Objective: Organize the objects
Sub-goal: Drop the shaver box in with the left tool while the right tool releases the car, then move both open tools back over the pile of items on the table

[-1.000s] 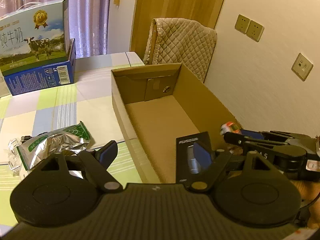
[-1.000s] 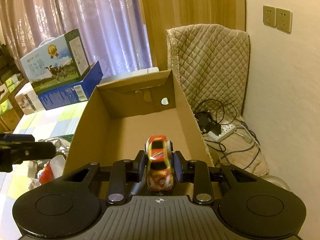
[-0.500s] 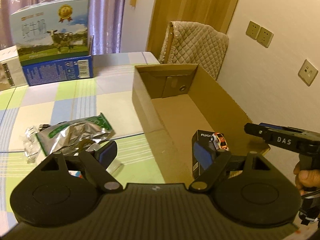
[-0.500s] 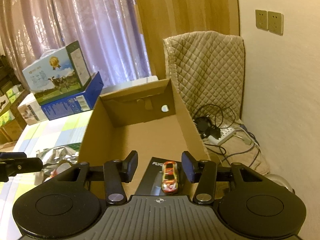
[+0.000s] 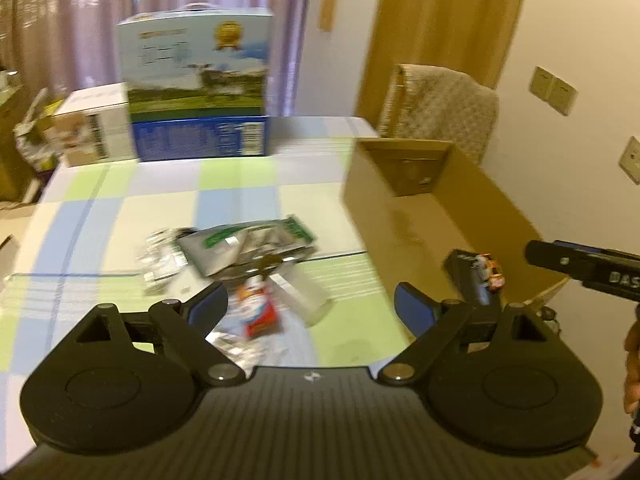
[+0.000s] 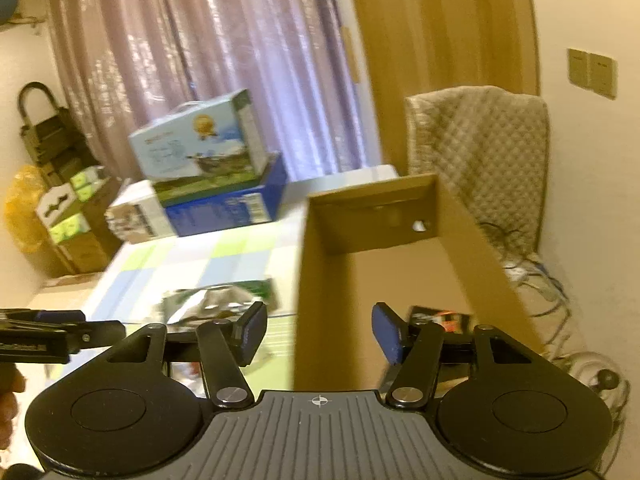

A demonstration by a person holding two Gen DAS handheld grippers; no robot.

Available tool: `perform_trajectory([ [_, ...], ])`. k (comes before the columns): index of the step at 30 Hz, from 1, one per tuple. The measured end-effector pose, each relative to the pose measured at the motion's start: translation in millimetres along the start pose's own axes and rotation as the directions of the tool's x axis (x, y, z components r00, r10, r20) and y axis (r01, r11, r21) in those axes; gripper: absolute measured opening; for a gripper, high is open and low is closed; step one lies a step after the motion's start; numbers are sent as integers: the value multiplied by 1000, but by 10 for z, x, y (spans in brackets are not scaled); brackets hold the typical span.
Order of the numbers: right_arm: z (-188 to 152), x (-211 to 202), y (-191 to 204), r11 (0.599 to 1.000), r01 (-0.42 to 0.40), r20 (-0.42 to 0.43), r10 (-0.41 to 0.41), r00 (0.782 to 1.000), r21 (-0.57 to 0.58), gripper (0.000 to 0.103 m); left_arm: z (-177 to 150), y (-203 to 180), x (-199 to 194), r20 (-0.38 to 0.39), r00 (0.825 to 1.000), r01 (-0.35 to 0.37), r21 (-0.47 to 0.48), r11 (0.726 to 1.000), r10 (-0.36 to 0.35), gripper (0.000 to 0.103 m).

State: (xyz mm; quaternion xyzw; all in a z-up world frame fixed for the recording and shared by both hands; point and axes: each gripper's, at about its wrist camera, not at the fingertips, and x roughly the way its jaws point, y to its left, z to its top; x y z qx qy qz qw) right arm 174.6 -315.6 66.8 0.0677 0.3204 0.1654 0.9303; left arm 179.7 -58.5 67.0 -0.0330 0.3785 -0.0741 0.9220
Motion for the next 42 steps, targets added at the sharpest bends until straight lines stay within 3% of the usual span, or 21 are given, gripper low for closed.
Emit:
perform_trajectory([
  [8, -187, 29, 533, 991, -123, -22, 122, 992, -52, 73, -196, 588, -367, 3, 994, -112, -63, 992, 113, 92],
  [19, -486, 6, 856, 977, -183, -67, 176, 982, -106, 75, -459, 861, -812, 5, 978, -207, -99, 973, 208, 98],
  [28, -660, -98, 955, 974, -183, -81, 173, 982, -134, 75, -587, 867, -1018, 34, 978, -201, -115, 973, 206, 102],
  [42, -829, 27, 1204, 969, -149, -83, 135, 987, -195, 75, -614, 1073, -804, 20, 987, -160, -85, 983, 162, 102],
])
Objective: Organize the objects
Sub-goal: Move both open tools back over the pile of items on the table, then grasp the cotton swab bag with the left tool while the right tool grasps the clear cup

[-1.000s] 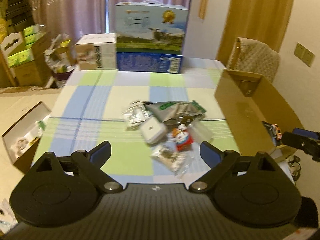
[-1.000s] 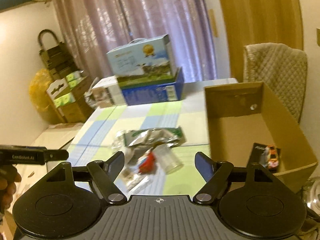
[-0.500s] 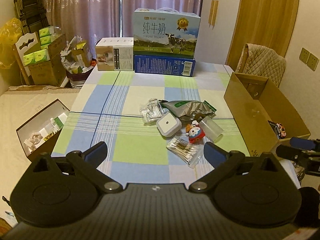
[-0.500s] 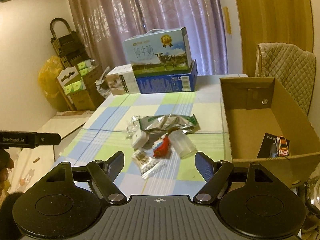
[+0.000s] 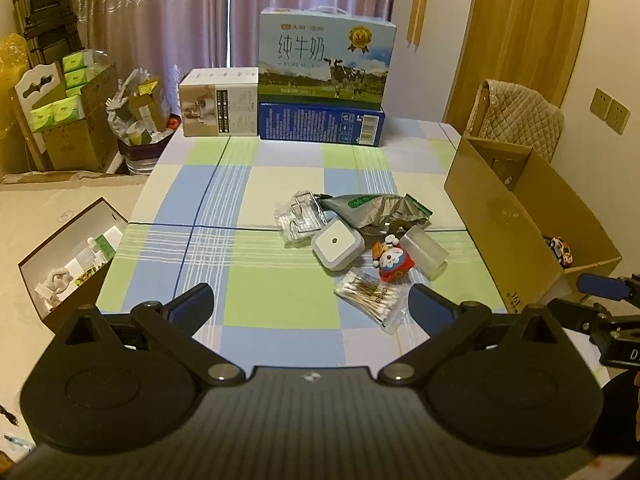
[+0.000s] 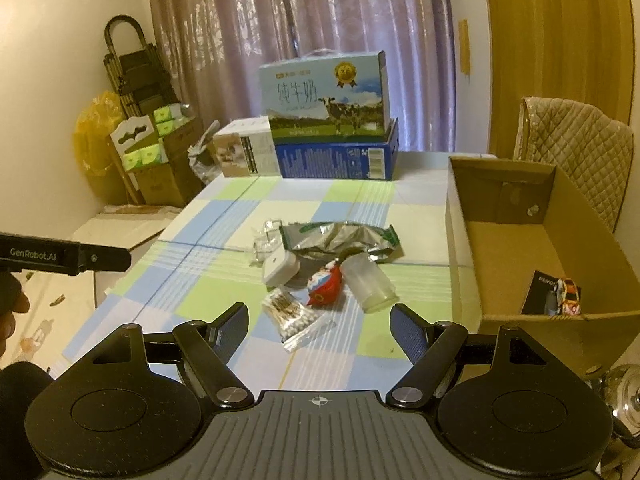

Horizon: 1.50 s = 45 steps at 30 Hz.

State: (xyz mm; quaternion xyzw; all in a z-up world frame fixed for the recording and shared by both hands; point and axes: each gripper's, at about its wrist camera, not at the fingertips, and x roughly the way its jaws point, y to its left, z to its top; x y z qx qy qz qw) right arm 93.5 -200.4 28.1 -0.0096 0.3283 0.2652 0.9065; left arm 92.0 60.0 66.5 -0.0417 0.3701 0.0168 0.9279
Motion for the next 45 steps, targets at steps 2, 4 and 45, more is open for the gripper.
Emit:
perform_trajectory([
  [2, -31, 66, -6, 1000, 5, -9, -5, 1000, 0, 75, -15, 2, 88, -12, 1000, 5, 6, 1000, -5, 102],
  [4, -67, 144, -20, 1000, 2, -21, -2, 1000, 3, 75, -30, 7, 183, -22, 1000, 11, 7, 1000, -11, 102],
  [45, -378, 2271, -397, 984, 9, -161, -38, 986, -177, 62, -154, -2, 2041, -183, 982, 57, 35, 998, -50, 101],
])
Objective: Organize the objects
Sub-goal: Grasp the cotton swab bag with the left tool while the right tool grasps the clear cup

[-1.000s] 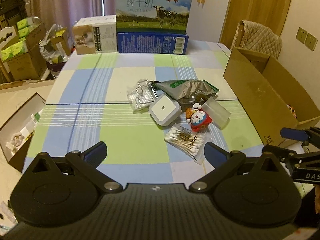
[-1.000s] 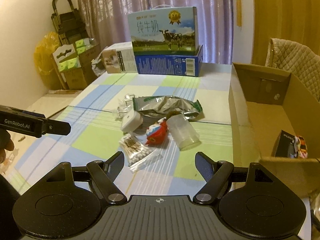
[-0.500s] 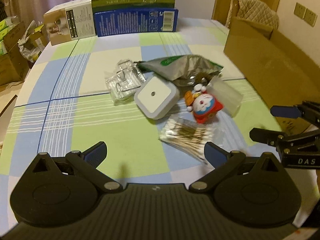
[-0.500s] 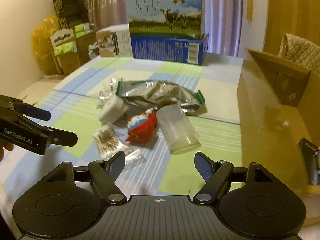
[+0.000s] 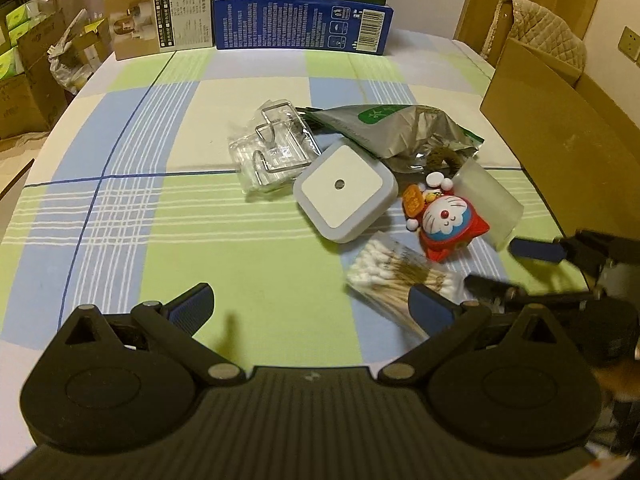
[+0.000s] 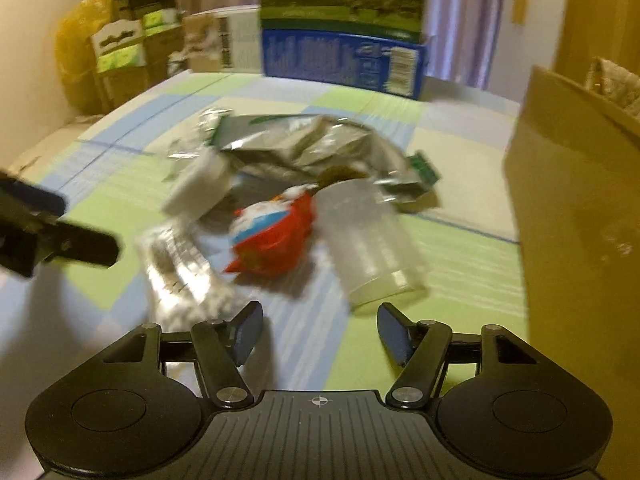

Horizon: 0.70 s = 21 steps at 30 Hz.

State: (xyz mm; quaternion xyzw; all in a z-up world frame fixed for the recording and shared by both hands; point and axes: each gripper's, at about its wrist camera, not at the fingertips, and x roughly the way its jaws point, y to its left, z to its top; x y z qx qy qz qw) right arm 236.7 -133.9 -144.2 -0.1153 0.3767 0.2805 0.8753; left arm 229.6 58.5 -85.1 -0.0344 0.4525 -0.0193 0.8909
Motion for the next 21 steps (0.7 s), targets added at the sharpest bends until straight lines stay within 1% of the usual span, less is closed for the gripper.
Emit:
perform_trajectory([
  [3, -55, -52, 164, 994, -95, 10, 96, 995, -52, 62, -4, -12, 7, -1, 1000, 14, -5, 1000, -14, 101],
  [5, -89, -76, 266, 982, -171, 7, 172, 985, -78, 62, -11, -24, 22, -4, 1000, 20, -6, 1000, -21, 102],
  [7, -112, -99, 305, 976, -205, 1, 205, 979, -74, 62, -13, -36, 61, -12, 1000, 20, -10, 1000, -20, 101],
  [8, -127, -117, 296, 978, -198, 0, 198, 980, -63, 62, -11, -45, 79, -16, 1000, 25, -14, 1000, -25, 100],
  [10, -145, -133, 262, 986, -158, -9, 158, 987, -49, 62, 7, -80, 135, -21, 999, 47, -24, 999, -48, 96],
  [11, -152, -147, 227, 990, -137, -12, 136, 991, -41, 62, 18, -97, 162, -23, 998, 63, -34, 997, -64, 92],
  [14, -156, -176, 151, 996, -89, -32, 87, 996, -34, 62, 76, -179, 251, -27, 992, 123, -56, 991, -124, 88],
  [17, -161, -186, 96, 998, -53, -37, 52, 998, -33, 62, 132, -272, 377, -43, 992, 119, -57, 991, -122, 84],
  [18, -163, -186, 73, 999, -43, -36, 41, 998, -31, 62, 143, -293, 430, -57, 991, 119, -63, 991, -123, 84],
  [19, -163, -183, 53, 999, -36, -34, 35, 999, -24, 62, 150, -320, 460, -55, 992, 111, -57, 992, -114, 83],
  [21, -171, -185, 19, 1000, -17, -31, 16, 999, -15, 62, 150, -373, 474, -58, 995, 76, -6, 997, -76, 79],
])
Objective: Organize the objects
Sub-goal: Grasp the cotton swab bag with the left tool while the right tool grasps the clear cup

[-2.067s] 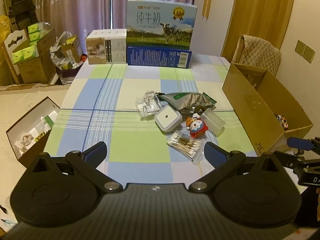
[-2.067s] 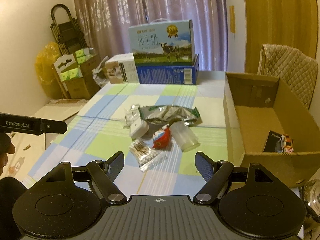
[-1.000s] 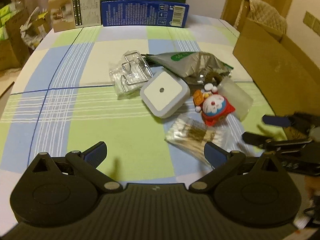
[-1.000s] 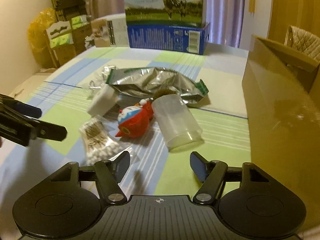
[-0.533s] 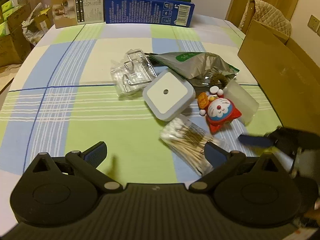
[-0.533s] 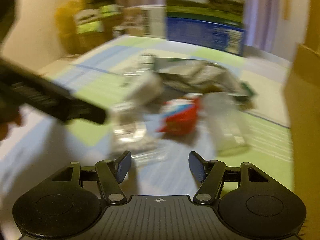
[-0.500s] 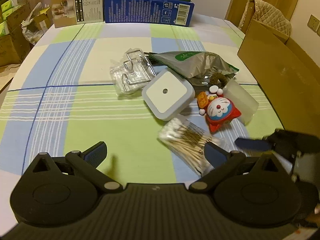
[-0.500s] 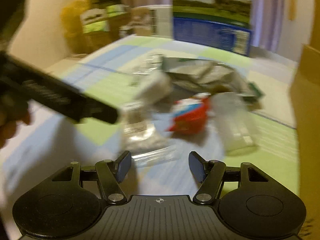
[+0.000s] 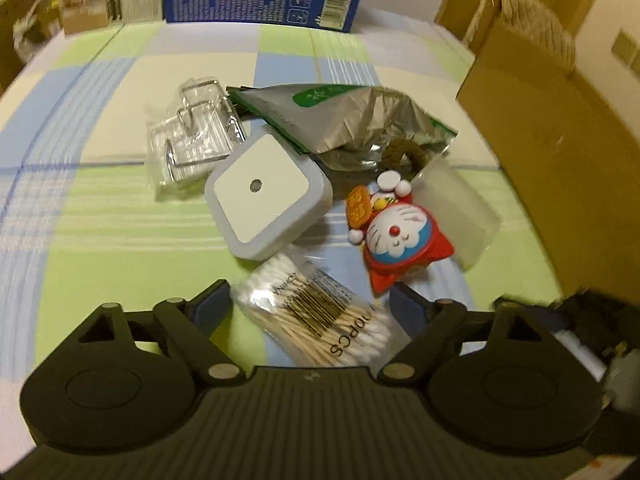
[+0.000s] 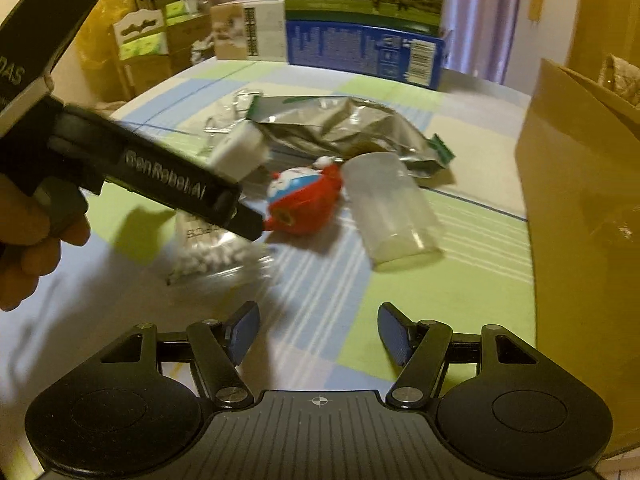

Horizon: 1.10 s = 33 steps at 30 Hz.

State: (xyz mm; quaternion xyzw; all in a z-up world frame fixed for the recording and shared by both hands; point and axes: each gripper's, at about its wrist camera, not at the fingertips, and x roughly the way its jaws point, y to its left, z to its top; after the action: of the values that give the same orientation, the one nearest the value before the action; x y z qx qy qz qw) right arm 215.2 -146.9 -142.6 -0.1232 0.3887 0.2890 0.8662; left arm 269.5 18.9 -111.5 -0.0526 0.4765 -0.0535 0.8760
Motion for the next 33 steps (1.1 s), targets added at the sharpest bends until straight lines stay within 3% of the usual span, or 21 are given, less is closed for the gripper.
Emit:
perform_trajectory([
  [4, 18, -16, -70, 999, 23, 18, -24, 1000, 43, 62, -56, 36, -51, -22, 998, -55, 64, 996, 57, 73],
  [8, 63, -55, -128, 996, 35, 58, -40, 998, 82, 62, -92, 165, -125, -23, 992, -118, 88, 989, 120, 51],
  [11, 124, -68, -164, 994, 47, 92, -56, 994, 97, 62, -78, 219, -147, -20, 993, -115, 75, 991, 117, 38],
  [16, 249, 59, -177, 991, 131, 117, -131, 984, 13, 62, -82, 193, -141, -12, 995, -102, 94, 990, 104, 30],
  [21, 350, 231, -275, 988, 148, 101, -144, 984, -34, 62, -85, 172, -145, -11, 996, -87, 95, 992, 89, 29],
  [24, 413, 299, -336, 992, 116, 103, -111, 989, -48, 62, -90, 176, -145, -11, 997, -77, 89, 993, 78, 32],
  [26, 440, 369, -334, 991, 111, 91, -104, 990, -79, 62, -89, 181, -148, -16, 998, -59, 77, 995, 61, 48],
  [27, 444, 402, -336, 990, 108, 84, -100, 991, -87, 62, -91, 180, -151, -18, 998, -53, 74, 996, 55, 48],
  [30, 450, 450, -424, 999, 46, 50, -46, 998, -6, 62, -110, 168, -160, -19, 998, -59, 87, 994, 61, 48],
  [31, 448, 441, -442, 999, 35, 43, -36, 998, 26, 55, -111, 169, -161, -18, 998, -64, 91, 994, 66, 47],
  [33, 437, 400, -406, 998, 53, 31, -54, 998, 31, 52, -111, 172, -160, -19, 997, -72, 97, 993, 74, 43],
])
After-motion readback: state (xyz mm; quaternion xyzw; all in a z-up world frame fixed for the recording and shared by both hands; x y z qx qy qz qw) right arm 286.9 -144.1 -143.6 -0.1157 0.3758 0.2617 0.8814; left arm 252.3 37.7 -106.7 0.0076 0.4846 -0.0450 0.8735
